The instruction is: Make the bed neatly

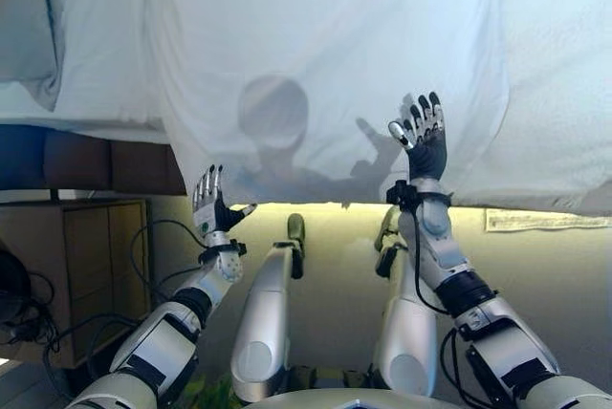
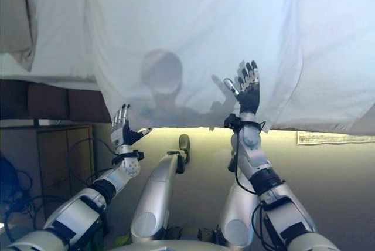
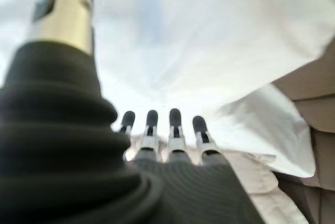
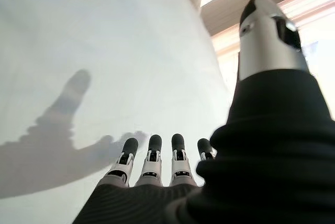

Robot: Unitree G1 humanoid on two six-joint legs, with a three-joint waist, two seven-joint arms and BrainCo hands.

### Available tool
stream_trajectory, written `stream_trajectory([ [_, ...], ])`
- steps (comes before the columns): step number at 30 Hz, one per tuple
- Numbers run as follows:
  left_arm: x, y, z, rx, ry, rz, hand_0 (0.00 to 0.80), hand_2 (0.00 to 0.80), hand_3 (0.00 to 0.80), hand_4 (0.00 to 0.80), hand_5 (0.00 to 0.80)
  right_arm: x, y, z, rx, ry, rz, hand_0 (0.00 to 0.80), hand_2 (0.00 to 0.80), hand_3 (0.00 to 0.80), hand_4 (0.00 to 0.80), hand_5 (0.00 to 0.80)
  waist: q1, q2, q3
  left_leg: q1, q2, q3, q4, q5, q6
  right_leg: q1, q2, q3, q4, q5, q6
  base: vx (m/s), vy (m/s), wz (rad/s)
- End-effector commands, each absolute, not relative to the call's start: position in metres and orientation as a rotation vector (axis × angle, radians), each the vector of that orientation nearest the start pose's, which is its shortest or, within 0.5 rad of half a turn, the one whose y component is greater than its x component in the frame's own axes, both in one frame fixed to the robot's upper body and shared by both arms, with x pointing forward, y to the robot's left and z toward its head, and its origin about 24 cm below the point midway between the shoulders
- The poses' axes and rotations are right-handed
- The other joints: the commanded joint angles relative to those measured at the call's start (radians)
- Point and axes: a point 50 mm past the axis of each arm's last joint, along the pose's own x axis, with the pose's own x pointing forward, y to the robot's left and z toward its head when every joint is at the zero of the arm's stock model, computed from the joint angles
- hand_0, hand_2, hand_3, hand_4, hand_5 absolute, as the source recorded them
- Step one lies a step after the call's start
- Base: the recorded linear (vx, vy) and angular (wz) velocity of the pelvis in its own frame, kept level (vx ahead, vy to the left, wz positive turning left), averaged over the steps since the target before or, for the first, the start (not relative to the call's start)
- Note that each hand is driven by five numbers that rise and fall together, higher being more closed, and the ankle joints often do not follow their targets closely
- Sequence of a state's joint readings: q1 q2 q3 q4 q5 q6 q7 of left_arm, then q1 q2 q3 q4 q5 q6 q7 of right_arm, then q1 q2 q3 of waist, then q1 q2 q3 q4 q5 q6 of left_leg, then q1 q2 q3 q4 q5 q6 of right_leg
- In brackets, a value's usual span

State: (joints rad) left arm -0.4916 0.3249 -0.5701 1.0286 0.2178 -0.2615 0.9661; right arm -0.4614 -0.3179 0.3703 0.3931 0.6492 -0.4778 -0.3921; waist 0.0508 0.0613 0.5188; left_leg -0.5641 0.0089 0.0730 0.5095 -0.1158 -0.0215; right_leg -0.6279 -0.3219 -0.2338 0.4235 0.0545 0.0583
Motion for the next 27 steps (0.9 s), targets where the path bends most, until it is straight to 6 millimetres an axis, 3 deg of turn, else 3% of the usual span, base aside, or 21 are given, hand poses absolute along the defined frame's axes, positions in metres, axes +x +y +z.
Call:
stream_trajectory([
  [1, 0.304, 0.197, 0.001, 0.857, -0.112, 0.469, 0.000, 0.000, 0.000, 0.000, 0.000, 0.320, -0.155, 0.127, 0.350, -0.432, -0.091, 0.000, 0.000, 0.000, 0.000, 0.000, 0.041, 0.003, -0.041, -0.026, -0.023, -0.043, -0.100, 0.155, -0.014, -0.014, -0.093, 0.018, 0.007, 0.099, 0.126, 0.035, 0.052, 0.09],
  [7, 0.315, 0.200, 0.009, 0.936, -0.089, 0.486, 0.000, 0.000, 0.000, 0.000, 0.000, 0.329, -0.151, 0.138, 0.330, -0.434, -0.067, 0.000, 0.000, 0.000, 0.000, 0.000, 0.037, 0.001, -0.013, -0.079, -0.021, -0.056, -0.075, 0.160, -0.004, -0.083, -0.071, 0.042, 0.058, 0.092, 0.123, -0.044, 0.014, 0.12],
  [12, 0.318, 0.220, 0.011, 1.019, -0.024, 0.537, 0.000, 0.000, 0.000, 0.000, 0.000, 0.333, -0.149, 0.144, 0.345, -0.458, -0.064, 0.000, 0.000, 0.000, 0.000, 0.000, 0.042, -0.028, 0.001, -0.133, -0.012, -0.053, -0.064, 0.165, 0.000, -0.122, -0.053, 0.033, 0.046, 0.110, 0.118, -0.027, -0.024, 0.02],
  [13, 0.318, 0.225, 0.011, 1.040, 0.001, 0.542, 0.000, 0.000, 0.000, 0.000, 0.000, 0.334, -0.149, 0.143, 0.341, -0.458, -0.063, 0.000, 0.000, 0.000, 0.000, 0.000, 0.045, -0.029, 0.001, -0.128, -0.007, -0.055, -0.051, 0.135, -0.006, -0.121, -0.047, 0.040, 0.063, 0.083, 0.130, 0.056, 0.032, 0.00],
  [17, 0.318, 0.242, 0.009, 1.091, 0.101, 0.566, 0.000, 0.000, 0.000, 0.000, 0.000, 0.339, -0.153, 0.148, 0.317, -0.467, -0.050, 0.000, 0.000, 0.000, 0.000, 0.000, 0.039, -0.031, 0.001, -0.178, -0.004, -0.048, -0.022, 0.136, -0.006, -0.168, -0.040, 0.054, 0.088, 0.078, 0.123, -0.001, 0.093, -0.02],
  [20, 0.319, 0.264, 0.017, 1.168, 0.140, 0.585, 0.000, 0.000, 0.000, 0.000, 0.000, 0.335, -0.170, 0.144, 0.316, -0.483, -0.021, 0.000, 0.000, 0.000, 0.000, 0.000, 0.033, -0.046, 0.001, -0.232, 0.008, -0.048, 0.014, 0.128, -0.011, -0.212, -0.030, 0.067, 0.106, 0.082, 0.124, -0.057, 0.032, -0.03],
  [27, 0.305, 0.325, 0.040, 1.376, 0.205, 0.690, 0.000, 0.000, 0.000, 0.000, 0.000, 0.324, -0.201, 0.147, 0.389, -0.510, 0.068, 0.000, 0.000, 0.000, 0.000, 0.000, 0.028, -0.134, 0.001, -0.351, 0.048, -0.081, 0.083, 0.109, -0.013, -0.273, 0.036, 0.068, 0.108, 0.101, 0.130, -0.024, -0.083, -0.15],
])
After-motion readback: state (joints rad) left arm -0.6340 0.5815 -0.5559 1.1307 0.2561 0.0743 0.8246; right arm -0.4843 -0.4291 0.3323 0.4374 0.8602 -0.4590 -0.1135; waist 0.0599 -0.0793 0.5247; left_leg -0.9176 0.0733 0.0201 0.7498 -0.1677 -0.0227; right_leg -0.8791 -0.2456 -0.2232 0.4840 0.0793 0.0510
